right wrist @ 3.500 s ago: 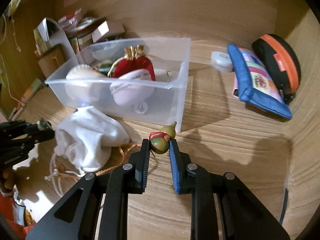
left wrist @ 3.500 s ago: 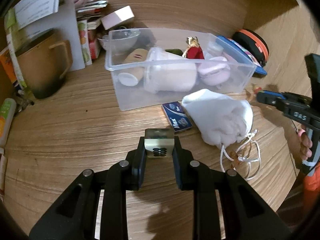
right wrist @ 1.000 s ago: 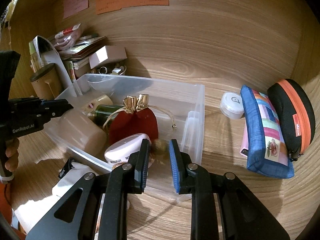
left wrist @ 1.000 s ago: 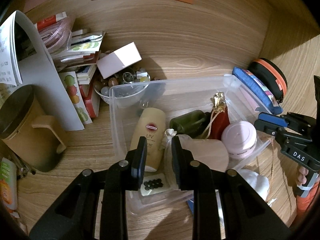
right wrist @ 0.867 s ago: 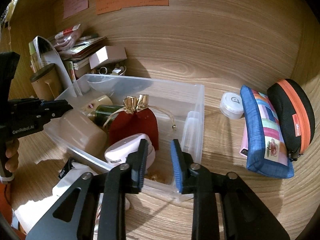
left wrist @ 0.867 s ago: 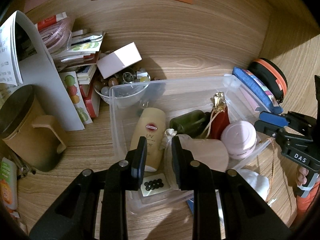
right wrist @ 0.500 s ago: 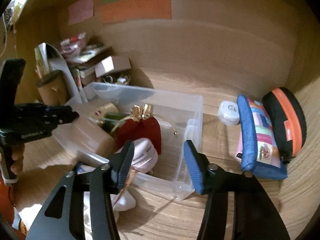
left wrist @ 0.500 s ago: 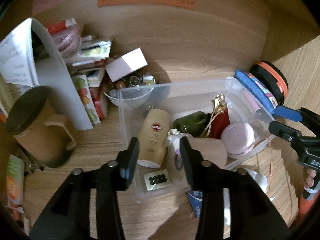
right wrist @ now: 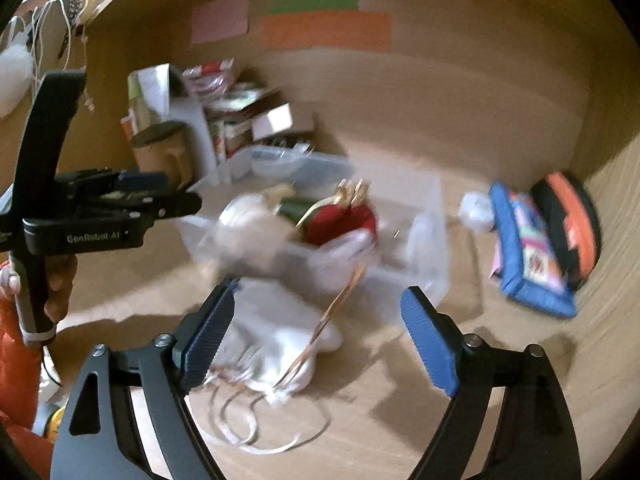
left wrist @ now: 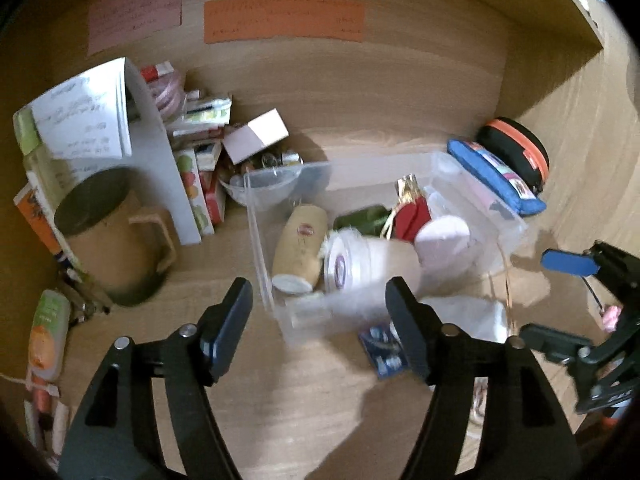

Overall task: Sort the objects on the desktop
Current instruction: 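Move the right tool to the white drawstring bag and grasp it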

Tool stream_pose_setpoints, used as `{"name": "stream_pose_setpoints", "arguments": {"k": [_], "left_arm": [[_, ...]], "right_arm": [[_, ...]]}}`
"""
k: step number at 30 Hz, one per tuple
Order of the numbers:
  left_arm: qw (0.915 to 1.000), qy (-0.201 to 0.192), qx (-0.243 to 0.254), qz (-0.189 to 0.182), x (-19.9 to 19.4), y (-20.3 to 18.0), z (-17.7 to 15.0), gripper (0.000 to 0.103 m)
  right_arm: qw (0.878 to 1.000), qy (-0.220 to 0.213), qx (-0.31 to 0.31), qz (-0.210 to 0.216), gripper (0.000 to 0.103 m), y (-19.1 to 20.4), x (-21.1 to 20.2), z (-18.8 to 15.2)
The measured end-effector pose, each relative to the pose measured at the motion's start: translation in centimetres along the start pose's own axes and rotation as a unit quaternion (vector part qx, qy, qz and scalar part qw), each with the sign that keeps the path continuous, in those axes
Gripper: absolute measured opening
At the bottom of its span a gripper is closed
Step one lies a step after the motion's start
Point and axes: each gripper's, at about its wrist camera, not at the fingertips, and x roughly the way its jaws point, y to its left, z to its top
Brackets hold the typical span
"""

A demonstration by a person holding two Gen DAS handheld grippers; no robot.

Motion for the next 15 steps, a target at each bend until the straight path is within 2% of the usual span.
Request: {"name": "stream_pose_setpoints", "arguments": {"k": [6,15], "left_arm": [[0.9996,0.029,-0.004,-0.004,0.3,0.0,-2.7,0.071],[0.9971,0.073,-0.019,-0.01,1.4,0.5,-6.2,0.071]], "right_arm": [[0.998,0.05,0.023,0.03,0.086,0.6,2.3,-2.3],[0.989,0.123,0.049,0.069,0.085,1.6,6.9,-3.3]]}}
